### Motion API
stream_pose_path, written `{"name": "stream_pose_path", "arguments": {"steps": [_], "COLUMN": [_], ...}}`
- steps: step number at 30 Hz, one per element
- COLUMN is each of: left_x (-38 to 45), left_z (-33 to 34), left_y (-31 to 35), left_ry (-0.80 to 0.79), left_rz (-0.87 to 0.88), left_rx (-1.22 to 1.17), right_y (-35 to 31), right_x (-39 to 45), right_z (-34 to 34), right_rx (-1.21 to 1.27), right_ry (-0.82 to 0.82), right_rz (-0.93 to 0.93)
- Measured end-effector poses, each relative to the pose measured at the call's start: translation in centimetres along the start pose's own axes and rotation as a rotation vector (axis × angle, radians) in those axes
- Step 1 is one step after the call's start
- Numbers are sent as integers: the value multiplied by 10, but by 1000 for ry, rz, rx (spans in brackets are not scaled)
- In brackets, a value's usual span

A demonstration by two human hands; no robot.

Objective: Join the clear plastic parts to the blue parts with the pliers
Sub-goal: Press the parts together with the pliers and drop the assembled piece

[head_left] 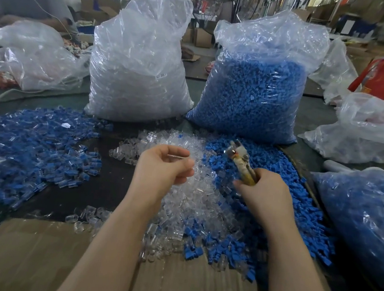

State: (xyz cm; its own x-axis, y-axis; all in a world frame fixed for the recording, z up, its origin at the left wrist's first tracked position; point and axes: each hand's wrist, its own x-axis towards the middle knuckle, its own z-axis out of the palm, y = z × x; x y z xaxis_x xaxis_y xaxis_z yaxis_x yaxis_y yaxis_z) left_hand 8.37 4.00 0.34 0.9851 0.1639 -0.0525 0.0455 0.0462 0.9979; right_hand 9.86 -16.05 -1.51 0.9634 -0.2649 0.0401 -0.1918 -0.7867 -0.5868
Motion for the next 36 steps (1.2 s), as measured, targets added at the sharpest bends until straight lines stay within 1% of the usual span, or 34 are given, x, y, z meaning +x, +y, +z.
{"name": "stream_pose_path", "arguments": {"steps": [4, 6, 9, 12, 15, 21, 27, 31, 36], "left_x": [-6, -9, -11, -12, -12, -11, -12, -13, -12], "left_z": [14, 20, 26, 27, 25, 25, 23, 25, 31], "left_y": [1, 0, 1, 3, 5, 3, 8, 9, 4], "left_ry": [-60, -73, -94, -119, -159, -192, -205, -198, -99], "left_rz": [41, 54, 88, 124, 135, 143, 128, 124, 140], "left_rx": [86, 115, 152, 169, 199, 272, 202, 157, 158], "right_y": [-11, -16, -21, -23, -23, -28, -30, -31, -32], "right_x": [-5, -8, -12, -14, -14, -15, -14, -15, -16], "right_z": [-3, -4, -5, -6, -5, 1, 4, 3, 4], "right_rx": [435, 550, 637, 681, 697, 791, 853, 835, 770], "right_ry": [-31, -67, -154, -253, -287, -233, -221, -205, -219], "right_rz": [-92, -123, -171, -209, -210, -151, -47, -63, -128]}}
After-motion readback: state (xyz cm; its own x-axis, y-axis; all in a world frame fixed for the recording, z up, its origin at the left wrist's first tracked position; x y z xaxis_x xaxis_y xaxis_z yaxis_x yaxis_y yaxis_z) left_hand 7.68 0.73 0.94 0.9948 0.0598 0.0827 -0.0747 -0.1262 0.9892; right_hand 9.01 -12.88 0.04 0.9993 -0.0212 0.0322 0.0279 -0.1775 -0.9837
